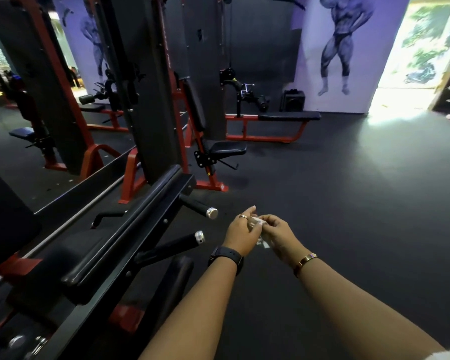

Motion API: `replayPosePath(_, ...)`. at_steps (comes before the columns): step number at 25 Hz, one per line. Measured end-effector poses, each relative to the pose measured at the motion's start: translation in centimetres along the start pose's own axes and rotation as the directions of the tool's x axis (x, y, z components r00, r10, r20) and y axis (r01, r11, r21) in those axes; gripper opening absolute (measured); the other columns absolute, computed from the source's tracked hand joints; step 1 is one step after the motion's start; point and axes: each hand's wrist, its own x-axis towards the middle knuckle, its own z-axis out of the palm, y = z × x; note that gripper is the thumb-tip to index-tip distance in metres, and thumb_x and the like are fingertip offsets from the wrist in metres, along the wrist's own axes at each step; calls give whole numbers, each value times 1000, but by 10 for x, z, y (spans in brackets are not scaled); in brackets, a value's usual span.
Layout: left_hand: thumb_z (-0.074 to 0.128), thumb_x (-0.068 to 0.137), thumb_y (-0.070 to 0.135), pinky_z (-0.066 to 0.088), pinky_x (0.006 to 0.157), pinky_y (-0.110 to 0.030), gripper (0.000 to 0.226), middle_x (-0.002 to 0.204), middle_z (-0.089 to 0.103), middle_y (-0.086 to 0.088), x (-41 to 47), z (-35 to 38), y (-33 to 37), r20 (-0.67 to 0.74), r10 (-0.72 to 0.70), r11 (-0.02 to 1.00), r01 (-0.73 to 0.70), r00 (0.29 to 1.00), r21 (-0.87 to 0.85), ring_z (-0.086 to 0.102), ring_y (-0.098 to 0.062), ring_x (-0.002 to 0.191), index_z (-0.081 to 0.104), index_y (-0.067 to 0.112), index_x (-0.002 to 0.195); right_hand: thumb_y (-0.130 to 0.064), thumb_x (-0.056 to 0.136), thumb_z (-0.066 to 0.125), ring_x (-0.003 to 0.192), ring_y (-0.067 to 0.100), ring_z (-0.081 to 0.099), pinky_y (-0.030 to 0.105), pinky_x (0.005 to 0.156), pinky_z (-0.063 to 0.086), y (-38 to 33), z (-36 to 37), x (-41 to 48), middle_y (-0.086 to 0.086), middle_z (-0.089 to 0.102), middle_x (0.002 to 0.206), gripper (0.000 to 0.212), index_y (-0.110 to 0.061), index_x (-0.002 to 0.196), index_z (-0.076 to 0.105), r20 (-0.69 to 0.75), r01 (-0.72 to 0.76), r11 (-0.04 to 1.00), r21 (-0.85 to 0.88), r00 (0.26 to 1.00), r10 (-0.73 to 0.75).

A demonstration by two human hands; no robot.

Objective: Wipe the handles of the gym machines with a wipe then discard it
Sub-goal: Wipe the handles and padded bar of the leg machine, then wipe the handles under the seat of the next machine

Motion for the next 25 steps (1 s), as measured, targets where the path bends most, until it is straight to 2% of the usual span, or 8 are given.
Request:
replayPosePath(3,61,89,18,48,71,-10,25,114,63,0,13,28,8,11,-74,995,75,997,-70,60,-7,93,65,22,114,-3,87,63,82,26,67,33,64,55,-1,-29,-1,21,66,98,25,6,109,57,-47,9,998,59,999,-6)
replayPosePath(5,64,88,19,47,58,-7,18,102,66,2,22,50,17,50,-140,975,147,989,-168,63,-5,86,66,25,104,-1,84,66,88,27,67,34,69,55,-5,-55,-1,20,65,104,30,2,112,56,-100,35,989,143,995,-20)
replayPosePath(7,67,86,20,48,55,-9,9,93,68,4,32,74,25,77,-178,956,191,981,-223,65,-8,85,66,25,94,3,81,66,88,26,67,34,69,55,-11,-82,1,19,65,104,32,-1,111,56,-159,48,981,188,987,-17)
replayPosePath(10,66,86,21,51,58,-15,7,88,70,3,48,114,40,123,-170,957,194,978,-217,67,-10,82,66,26,82,4,80,66,81,23,68,31,64,55,-18,-126,4,17,66,98,29,-3,107,58,-201,46,972,232,980,2)
replayPosePath(13,66,86,22,56,71,-26,7,88,72,2,73,156,56,140,-173,956,200,975,-215,68,-12,83,67,26,81,4,82,63,81,25,68,33,64,55,-27,-171,12,16,67,97,28,-3,109,57,-220,55,955,293,975,11)
replayPosePath(15,66,85,23,57,75,-29,5,88,72,1,92,187,66,134,-175,951,203,975,-235,69,-13,83,68,26,82,3,85,60,81,24,67,34,64,56,-35,-204,21,15,66,97,24,-3,109,57,-227,62,944,325,974,14)
replayPosePath(20,66,87,17,56,69,-25,5,84,73,0,132,262,97,137,-208,891,246,968,-381,70,-15,81,68,21,84,4,86,55,79,24,65,32,63,56,-59,-285,42,16,65,96,22,-4,106,59,-238,64,929,364,971,27)
replayPosePath(25,65,89,13,57,78,-35,2,90,72,-7,167,323,122,153,-266,792,306,952,-528,70,-20,85,66,15,90,6,87,53,78,22,67,28,57,55,-82,-350,62,15,65,99,28,-5,113,57,-271,81,914,397,962,33)
